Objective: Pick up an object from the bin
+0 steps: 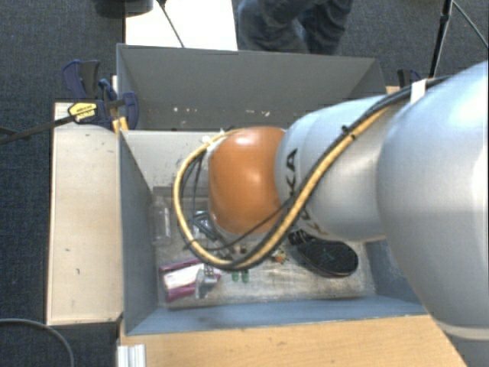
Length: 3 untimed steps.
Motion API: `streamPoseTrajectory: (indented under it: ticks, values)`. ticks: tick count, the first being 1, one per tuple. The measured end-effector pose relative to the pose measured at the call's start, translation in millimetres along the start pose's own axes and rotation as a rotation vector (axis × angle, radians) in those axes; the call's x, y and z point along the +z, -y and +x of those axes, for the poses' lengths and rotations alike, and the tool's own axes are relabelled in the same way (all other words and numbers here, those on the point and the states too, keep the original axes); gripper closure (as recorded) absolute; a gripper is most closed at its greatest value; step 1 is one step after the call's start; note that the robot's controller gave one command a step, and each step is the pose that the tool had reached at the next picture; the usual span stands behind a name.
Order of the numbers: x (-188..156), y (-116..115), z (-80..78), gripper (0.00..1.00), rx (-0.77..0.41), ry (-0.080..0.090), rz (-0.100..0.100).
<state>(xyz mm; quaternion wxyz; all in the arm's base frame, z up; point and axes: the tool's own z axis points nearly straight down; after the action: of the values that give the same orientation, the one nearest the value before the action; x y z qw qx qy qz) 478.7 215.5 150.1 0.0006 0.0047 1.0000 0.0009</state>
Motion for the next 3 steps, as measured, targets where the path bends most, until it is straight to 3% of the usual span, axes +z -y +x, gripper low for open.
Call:
streamPoseTrajectory:
  ticks: [1,2,3]
  values:
    - [60.8,-5.8,-30.4,0.00,0.058,0.000,-0.001]
    - [58.2,2.2,-50.4,0.00,0.147,-0.013,-0.005]
    - [59.5,-8.1,-108.0,0.00,0.133,-0.005,-0.004]
